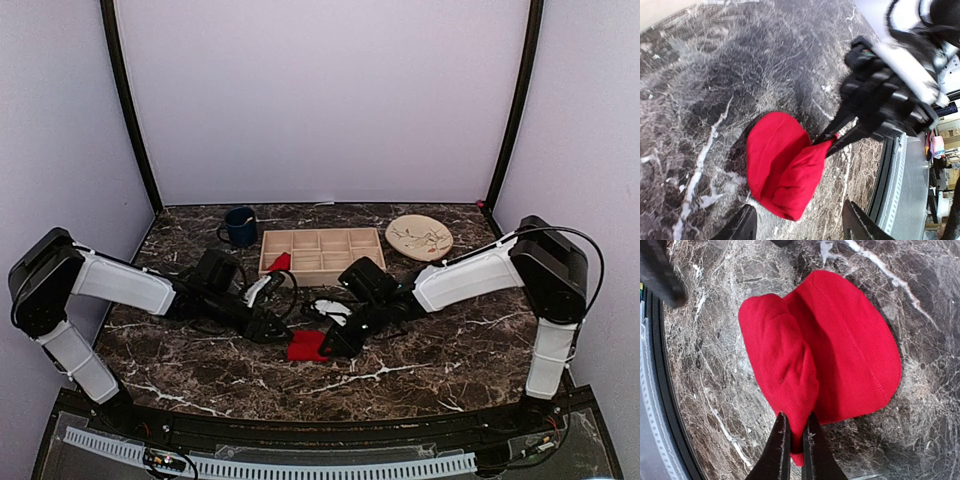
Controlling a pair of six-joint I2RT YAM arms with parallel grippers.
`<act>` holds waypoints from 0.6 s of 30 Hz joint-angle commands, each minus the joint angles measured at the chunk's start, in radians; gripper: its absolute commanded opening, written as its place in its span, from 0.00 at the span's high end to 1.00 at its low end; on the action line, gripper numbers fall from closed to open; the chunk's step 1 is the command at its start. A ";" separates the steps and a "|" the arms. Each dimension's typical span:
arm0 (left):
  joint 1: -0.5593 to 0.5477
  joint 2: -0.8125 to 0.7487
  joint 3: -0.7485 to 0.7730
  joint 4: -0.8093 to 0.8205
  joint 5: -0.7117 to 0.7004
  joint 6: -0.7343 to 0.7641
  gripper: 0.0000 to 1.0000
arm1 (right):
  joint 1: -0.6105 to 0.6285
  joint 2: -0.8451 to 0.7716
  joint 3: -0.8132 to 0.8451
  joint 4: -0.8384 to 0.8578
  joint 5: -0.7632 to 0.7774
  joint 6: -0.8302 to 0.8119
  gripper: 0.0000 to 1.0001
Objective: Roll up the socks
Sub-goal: Roll the sock at the center of the board.
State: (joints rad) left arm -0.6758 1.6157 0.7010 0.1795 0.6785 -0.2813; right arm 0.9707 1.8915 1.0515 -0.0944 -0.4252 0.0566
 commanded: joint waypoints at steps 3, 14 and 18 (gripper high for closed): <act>0.002 -0.140 -0.073 0.094 -0.044 0.037 0.42 | -0.038 0.058 0.090 -0.124 -0.126 -0.015 1.00; -0.150 -0.128 0.009 -0.058 -0.208 0.230 0.46 | -0.069 0.130 0.229 -0.279 -0.211 -0.043 1.00; -0.188 -0.093 0.033 -0.091 -0.255 0.280 0.47 | -0.070 0.148 0.250 -0.309 -0.229 -0.055 1.00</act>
State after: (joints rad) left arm -0.8371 1.5032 0.7025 0.1581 0.4992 -0.0940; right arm 0.9077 2.0151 1.2705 -0.3504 -0.6136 0.0261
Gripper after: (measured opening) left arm 0.535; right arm 0.058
